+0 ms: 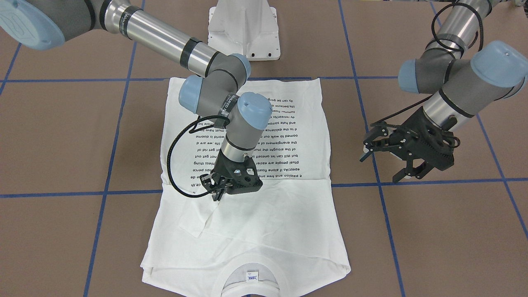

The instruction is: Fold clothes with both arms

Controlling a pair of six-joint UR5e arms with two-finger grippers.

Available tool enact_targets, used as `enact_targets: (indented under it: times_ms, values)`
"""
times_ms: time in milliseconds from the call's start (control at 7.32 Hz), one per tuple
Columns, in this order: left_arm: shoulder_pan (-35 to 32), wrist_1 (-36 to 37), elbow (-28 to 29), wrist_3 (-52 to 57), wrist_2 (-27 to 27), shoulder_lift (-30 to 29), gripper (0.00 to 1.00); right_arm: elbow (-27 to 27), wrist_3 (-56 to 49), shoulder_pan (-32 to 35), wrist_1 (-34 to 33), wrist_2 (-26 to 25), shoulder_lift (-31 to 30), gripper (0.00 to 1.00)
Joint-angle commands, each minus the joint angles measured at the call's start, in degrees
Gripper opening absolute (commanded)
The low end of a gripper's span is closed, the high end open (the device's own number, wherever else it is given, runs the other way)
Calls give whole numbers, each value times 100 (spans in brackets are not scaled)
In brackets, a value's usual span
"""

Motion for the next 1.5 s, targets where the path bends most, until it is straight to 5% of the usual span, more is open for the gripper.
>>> enact_targets:
  times_ms: [0, 273, 820, 1230, 1367]
  values:
    - [0, 0, 0, -8, 0, 0, 100, 35, -8, -1, 0, 0, -1, 0]
    - [9, -9, 0, -8, 0, 0, 100, 262, -17, 26, -18, -9, -115, 0]
    - [0, -87, -18, -34, 9, 9, 100, 2228, 1, 122, -44, -35, -1773, 0]
    - [0, -106, -18, -35, 17, 9, 100, 2417, 19, 131, -35, -96, -1970, 0]
    - [9, -106, -18, -35, 17, 0, 100, 2426, 71, 123, -26, -96, -2014, 20]
